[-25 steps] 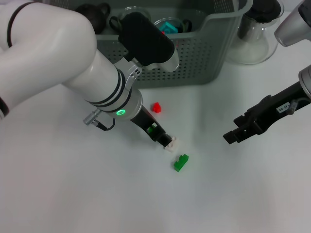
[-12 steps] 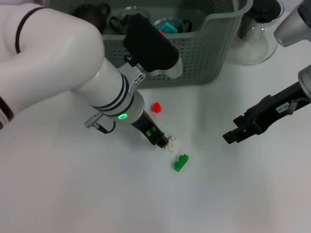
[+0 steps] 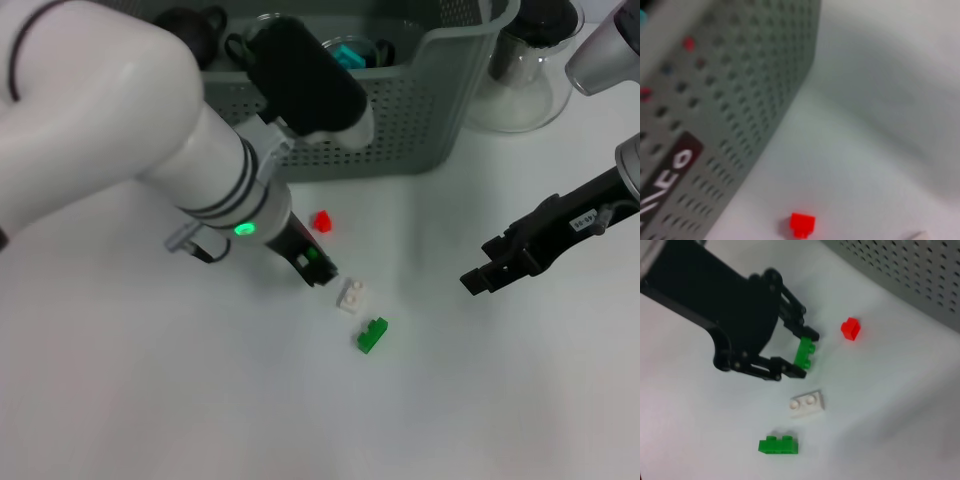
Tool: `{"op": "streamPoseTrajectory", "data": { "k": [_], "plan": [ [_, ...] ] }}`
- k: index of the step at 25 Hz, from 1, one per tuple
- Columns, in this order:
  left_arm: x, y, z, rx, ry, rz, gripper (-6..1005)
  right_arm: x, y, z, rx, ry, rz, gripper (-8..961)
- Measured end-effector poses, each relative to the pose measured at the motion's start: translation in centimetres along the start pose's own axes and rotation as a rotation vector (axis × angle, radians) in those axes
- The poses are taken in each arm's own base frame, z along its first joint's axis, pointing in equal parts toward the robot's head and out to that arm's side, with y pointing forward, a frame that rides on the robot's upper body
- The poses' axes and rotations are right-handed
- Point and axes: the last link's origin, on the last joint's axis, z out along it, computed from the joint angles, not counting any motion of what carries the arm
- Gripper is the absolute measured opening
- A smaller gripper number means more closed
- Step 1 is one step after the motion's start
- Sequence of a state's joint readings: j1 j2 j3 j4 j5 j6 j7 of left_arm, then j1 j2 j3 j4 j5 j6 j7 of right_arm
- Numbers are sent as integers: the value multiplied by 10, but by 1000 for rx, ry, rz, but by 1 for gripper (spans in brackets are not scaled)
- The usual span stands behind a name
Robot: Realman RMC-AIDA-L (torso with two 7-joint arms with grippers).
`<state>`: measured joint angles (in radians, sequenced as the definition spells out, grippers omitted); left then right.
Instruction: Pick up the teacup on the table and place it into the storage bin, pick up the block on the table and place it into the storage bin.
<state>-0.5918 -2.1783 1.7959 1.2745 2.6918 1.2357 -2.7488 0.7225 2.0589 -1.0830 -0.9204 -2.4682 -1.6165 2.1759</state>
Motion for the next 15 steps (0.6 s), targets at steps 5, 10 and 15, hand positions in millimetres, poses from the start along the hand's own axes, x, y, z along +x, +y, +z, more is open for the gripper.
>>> {"op": "streamPoseTrajectory", "data": {
  "k": [5, 10, 15],
  "plan": [
    [-2, -10, -44, -7, 37, -13, 403, 0, 1, 0, -3, 2, -5, 684],
    [7, -24, -128, -164, 328, -25, 405, -1, 1, -1, -5, 0, -5, 684],
    [29, -62, -183, -136, 588, -66, 408, -2, 2, 2, -8, 1, -8, 684]
  ]
}}
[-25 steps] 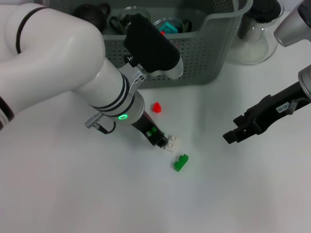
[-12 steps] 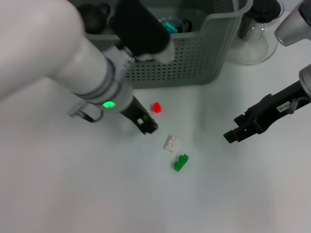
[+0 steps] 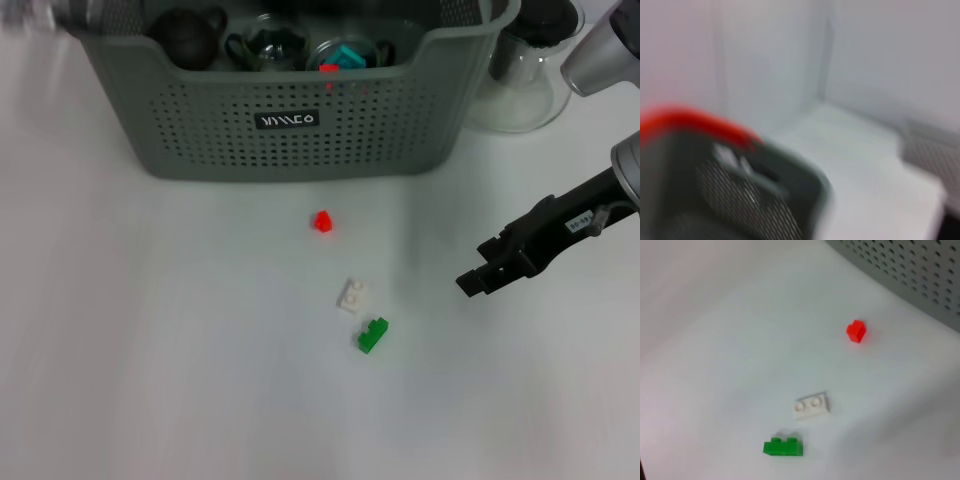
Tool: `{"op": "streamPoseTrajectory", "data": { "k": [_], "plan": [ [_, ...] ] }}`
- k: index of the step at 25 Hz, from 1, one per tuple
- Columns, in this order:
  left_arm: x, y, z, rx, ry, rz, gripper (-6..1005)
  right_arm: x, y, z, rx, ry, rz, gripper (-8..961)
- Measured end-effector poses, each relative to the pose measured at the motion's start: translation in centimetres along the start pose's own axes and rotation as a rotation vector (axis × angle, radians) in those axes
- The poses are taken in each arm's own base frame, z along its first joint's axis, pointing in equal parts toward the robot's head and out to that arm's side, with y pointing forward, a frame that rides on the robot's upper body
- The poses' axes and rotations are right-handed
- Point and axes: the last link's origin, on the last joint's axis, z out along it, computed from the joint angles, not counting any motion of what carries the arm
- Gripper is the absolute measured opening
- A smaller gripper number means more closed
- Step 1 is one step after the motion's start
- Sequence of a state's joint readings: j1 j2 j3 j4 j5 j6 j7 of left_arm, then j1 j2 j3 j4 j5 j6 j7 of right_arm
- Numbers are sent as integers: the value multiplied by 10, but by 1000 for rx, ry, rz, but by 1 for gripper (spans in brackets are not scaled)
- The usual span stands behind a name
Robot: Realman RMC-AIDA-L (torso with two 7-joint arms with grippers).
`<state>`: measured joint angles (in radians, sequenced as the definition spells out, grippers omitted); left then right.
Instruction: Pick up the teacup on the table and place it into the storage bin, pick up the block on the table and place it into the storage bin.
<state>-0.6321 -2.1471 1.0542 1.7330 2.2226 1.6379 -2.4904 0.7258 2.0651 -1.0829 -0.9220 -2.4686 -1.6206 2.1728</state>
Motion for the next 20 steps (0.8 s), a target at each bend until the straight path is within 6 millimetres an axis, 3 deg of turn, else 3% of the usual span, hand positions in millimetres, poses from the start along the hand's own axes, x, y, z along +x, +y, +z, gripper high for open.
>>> {"op": "streamPoseTrajectory", "data": {
  "k": [4, 9, 13, 17, 20],
  "plan": [
    [12, -40, 15, 59, 15, -61, 410, -2, 1, 1, -2, -2, -1, 685],
    [0, -72, 53, 56, -9, -126, 412, -6, 2, 1, -4, -1, -8, 686],
    [-4, -76, 62, 66, -17, -127, 414, -7, 2, 1, -6, 0, -9, 686],
    [-1, -70, 52, 51, 1, -102, 620, -7, 1, -1, -2, 0, -8, 686],
    [-1, -55, 34, -10, 17, -38, 740, -7, 1, -1, 0, 0, -8, 686]
  ]
}}
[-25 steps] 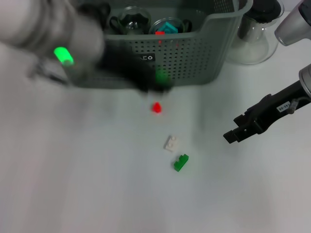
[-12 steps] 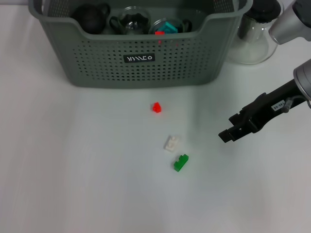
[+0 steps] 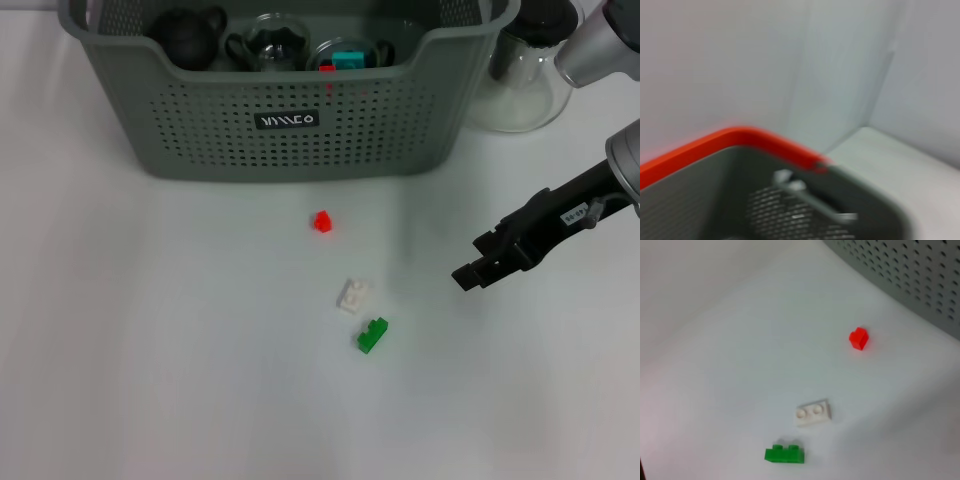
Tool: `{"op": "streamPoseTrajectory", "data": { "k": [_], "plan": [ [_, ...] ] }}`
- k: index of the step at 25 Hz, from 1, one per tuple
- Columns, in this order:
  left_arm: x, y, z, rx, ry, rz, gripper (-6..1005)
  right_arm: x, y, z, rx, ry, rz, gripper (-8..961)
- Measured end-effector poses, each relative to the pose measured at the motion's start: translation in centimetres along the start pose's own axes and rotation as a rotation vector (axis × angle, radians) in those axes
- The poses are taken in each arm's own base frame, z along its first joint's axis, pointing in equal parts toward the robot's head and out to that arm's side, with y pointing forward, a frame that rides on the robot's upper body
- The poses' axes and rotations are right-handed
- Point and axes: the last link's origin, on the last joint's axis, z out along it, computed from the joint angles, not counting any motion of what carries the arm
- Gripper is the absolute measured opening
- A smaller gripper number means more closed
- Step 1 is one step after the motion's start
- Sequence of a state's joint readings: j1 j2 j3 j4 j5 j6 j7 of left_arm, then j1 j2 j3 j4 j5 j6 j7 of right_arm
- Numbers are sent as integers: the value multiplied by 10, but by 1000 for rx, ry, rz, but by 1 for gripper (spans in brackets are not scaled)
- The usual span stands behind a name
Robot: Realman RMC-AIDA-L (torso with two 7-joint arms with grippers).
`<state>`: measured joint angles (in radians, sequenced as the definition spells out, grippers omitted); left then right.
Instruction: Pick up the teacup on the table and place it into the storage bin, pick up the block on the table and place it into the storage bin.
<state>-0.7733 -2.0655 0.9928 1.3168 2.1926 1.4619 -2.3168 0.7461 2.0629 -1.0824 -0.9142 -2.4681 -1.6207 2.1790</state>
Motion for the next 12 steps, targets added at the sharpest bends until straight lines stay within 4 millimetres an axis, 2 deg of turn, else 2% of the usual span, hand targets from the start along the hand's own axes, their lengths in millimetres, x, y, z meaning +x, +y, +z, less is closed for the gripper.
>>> {"op": "streamPoseTrajectory", "data": {
  "k": [4, 7, 9, 12],
  "plan": [
    [-17, 42, -25, -224, -6, 191, 878, 1, -2, -1, 4, -5, 4, 686],
    [-37, 68, -33, -391, -51, 274, 930, 2, -2, -2, 5, -7, 8, 685],
    [-50, 79, -33, -458, -95, 288, 965, 3, -2, -1, 6, -7, 11, 685],
    [-74, 89, -17, -515, -209, 289, 965, 3, -3, 0, 7, -9, 15, 685]
  ]
}}
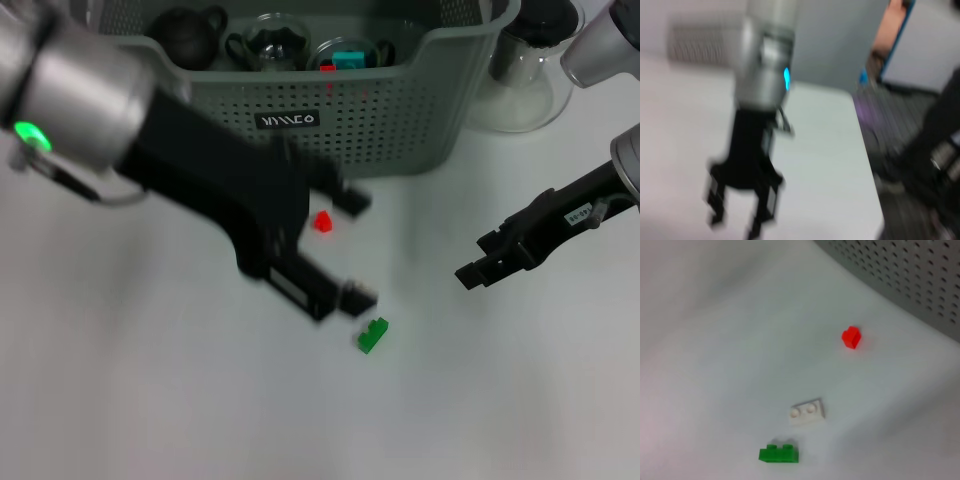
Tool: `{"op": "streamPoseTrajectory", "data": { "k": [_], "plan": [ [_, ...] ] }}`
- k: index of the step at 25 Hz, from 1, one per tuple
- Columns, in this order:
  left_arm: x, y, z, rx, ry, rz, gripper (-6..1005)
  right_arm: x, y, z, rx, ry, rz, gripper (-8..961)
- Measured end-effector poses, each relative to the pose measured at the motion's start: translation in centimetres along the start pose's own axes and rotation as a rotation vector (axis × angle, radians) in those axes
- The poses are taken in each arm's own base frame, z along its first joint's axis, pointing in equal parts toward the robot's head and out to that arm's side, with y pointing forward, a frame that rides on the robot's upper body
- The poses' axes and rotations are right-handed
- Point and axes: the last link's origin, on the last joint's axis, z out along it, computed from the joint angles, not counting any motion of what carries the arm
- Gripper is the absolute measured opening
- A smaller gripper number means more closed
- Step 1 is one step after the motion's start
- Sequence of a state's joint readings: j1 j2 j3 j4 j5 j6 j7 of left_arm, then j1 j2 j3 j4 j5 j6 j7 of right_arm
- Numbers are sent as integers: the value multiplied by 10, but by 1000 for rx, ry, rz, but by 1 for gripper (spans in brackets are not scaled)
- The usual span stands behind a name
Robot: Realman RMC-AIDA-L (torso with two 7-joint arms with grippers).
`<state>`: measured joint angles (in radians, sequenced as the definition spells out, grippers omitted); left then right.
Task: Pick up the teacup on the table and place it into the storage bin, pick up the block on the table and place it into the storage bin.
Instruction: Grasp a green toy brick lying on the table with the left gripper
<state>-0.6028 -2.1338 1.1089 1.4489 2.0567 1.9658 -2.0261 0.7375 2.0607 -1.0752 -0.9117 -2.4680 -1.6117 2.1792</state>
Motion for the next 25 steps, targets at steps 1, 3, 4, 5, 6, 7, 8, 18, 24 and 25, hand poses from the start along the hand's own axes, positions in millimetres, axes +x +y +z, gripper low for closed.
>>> {"op": "streamPoseTrajectory", "data": {
  "k": [1, 3, 4, 5, 6, 7, 8, 18, 24, 25],
  "plan": [
    [-5, 1, 11, -17, -38, -6, 965, 1, 0, 1, 0, 0, 2, 685],
    [-13, -2, 27, -23, -105, -3, 965, 1, -1, 2, -1, 0, 5, 685],
    [-16, -3, 36, -28, -140, 11, 964, 1, -1, 2, -1, 1, 5, 685],
    [-19, -3, 45, -33, -181, 33, 964, 1, -1, 2, 0, 0, 5, 685],
    [-20, -4, 55, -33, -222, 66, 964, 1, -1, 2, 1, 0, 4, 685],
    [-21, -5, 65, -29, -260, 106, 964, 1, -2, 2, 2, 0, 4, 685],
    [-22, -7, 75, -20, -302, 153, 964, 1, -2, 1, 4, 0, 4, 685],
    [-13, -17, 125, 5, -551, 532, 963, 0, -4, -3, 10, 4, 21, 685],
    [-9, -19, 148, -17, -613, 696, 963, -2, -3, -2, 9, 1, 30, 685],
    [-9, -19, 148, -17, -613, 696, 963, -2, -3, -2, 9, 0, 32, 685]
  ]
}}
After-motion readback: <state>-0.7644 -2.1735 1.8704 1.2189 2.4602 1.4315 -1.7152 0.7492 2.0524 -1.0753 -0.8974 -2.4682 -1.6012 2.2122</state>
